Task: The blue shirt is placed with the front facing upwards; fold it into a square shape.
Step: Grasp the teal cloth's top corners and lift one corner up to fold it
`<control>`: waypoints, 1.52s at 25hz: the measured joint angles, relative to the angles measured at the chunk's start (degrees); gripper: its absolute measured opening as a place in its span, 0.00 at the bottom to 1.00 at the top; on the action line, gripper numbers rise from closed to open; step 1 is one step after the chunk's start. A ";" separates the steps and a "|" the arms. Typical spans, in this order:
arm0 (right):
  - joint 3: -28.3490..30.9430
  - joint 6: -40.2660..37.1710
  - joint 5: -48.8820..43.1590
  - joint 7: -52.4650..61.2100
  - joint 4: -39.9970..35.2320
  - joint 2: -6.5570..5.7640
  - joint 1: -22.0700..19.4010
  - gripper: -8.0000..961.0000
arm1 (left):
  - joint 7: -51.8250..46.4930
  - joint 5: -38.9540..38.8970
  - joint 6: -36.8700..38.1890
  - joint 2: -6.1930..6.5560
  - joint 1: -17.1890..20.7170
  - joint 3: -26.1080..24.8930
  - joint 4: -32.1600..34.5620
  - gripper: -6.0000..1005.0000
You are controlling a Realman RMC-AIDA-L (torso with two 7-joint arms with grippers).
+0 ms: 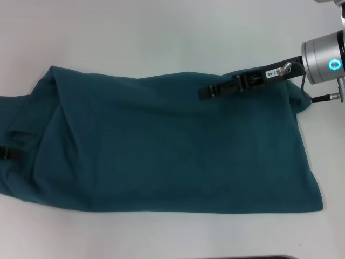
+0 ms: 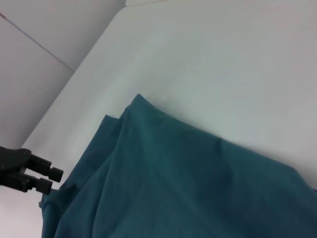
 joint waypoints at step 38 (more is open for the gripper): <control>0.19 -0.02 0.60 -0.04 0.05 0.39 -0.40 0.70 | 1.62 0.72 1.51 -1.76 4.65 0.65 -1.34 0.48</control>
